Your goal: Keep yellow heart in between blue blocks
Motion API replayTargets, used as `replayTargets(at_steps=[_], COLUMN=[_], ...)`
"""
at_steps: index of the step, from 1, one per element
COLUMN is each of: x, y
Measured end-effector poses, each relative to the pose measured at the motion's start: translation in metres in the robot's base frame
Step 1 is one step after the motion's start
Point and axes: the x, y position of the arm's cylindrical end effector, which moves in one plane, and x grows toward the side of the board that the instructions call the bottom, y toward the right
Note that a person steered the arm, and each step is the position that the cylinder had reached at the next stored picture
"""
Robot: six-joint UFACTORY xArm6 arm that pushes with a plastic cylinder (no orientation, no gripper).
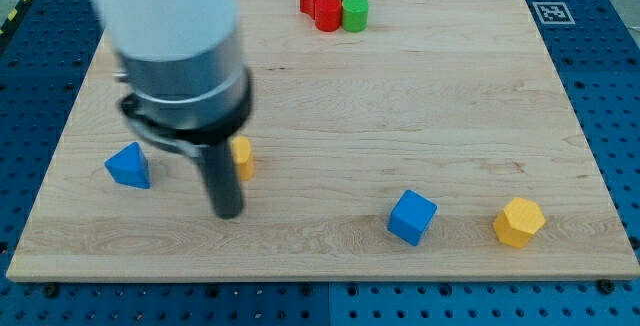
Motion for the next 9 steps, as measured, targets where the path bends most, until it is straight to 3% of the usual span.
replayTargets(at_steps=[2,5,7,9], x=[-0.027,-0.067,-0.053,-0.026], y=[-0.028,-0.022,0.024,0.028])
